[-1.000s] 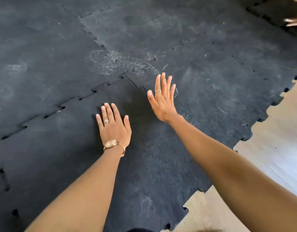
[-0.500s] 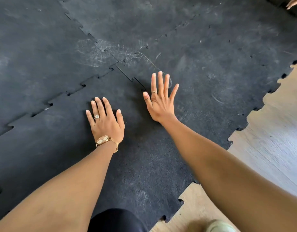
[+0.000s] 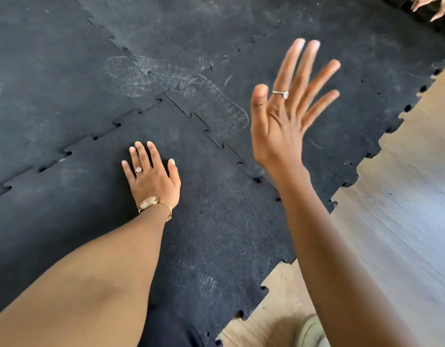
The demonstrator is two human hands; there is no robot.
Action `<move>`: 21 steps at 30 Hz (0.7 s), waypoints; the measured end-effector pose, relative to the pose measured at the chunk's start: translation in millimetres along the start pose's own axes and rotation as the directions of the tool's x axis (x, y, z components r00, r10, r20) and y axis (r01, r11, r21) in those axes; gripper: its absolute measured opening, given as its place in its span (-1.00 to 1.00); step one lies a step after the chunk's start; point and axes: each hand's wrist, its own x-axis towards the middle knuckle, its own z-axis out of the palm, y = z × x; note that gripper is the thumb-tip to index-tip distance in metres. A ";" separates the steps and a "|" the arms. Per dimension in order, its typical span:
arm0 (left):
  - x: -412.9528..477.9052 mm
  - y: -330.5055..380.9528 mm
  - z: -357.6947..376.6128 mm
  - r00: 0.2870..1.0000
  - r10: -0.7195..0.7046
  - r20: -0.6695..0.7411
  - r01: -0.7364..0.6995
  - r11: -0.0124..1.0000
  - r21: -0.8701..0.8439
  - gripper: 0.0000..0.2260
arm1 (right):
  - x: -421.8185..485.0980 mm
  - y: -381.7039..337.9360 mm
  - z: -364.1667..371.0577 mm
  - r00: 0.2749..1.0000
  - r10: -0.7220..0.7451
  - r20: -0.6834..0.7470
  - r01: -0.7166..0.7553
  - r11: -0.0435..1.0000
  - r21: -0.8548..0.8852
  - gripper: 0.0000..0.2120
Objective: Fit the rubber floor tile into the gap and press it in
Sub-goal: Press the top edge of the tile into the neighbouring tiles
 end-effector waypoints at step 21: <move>-6.5 5.2 -8.7 0.999 -0.036 0.026 0.037 0.999 -0.033 -0.44 | -81.3 55.7 -4.5 0.701 0.271 0.660 -0.227 0.962 -0.153 -0.32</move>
